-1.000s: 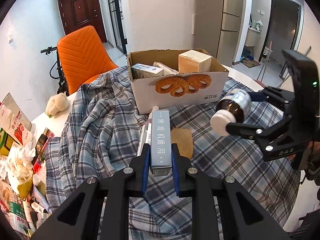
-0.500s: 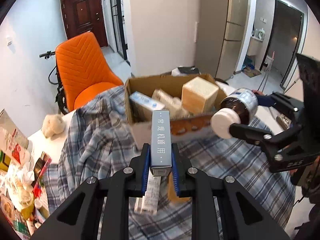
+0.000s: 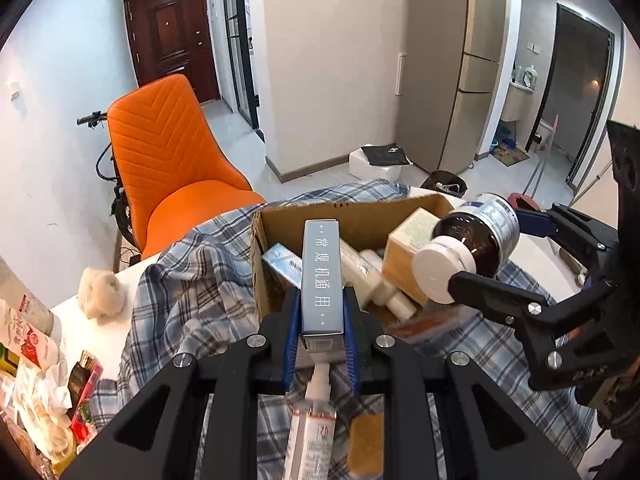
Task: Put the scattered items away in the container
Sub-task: 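Carry both items over the cardboard box, left gripper releasing the grey-blue box inside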
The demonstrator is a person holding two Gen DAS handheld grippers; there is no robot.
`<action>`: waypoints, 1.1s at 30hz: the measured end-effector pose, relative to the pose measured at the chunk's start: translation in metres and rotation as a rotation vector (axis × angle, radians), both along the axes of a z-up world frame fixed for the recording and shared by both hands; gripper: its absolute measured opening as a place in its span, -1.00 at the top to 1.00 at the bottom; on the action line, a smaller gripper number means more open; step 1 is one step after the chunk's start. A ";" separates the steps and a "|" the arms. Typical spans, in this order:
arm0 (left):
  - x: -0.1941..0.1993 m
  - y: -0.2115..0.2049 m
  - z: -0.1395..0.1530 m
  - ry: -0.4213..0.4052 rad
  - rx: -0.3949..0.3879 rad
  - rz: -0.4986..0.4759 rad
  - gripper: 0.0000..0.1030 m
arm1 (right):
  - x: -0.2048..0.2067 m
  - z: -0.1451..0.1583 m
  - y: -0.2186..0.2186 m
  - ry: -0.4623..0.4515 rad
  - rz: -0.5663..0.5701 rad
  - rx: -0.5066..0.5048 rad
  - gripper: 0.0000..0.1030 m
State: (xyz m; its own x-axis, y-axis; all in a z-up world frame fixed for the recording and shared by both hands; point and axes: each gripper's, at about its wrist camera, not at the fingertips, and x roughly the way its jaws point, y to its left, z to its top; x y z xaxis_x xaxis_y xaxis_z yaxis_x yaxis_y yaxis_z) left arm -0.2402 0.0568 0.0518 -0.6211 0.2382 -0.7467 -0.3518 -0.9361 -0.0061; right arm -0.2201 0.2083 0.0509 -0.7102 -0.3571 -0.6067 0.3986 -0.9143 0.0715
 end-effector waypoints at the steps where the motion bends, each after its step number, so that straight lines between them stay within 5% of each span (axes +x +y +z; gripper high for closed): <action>1: -0.004 0.000 0.000 -0.003 0.002 0.003 0.59 | -0.005 0.000 -0.004 -0.003 0.007 0.004 -0.71; 13: -0.020 -0.020 -0.018 -0.061 -0.004 0.046 0.59 | -0.024 -0.016 -0.028 -0.061 0.069 -0.075 -0.71; 33: -0.029 -0.014 -0.026 -0.067 0.010 0.030 0.59 | -0.068 -0.023 -0.027 -0.057 0.010 -0.006 -0.71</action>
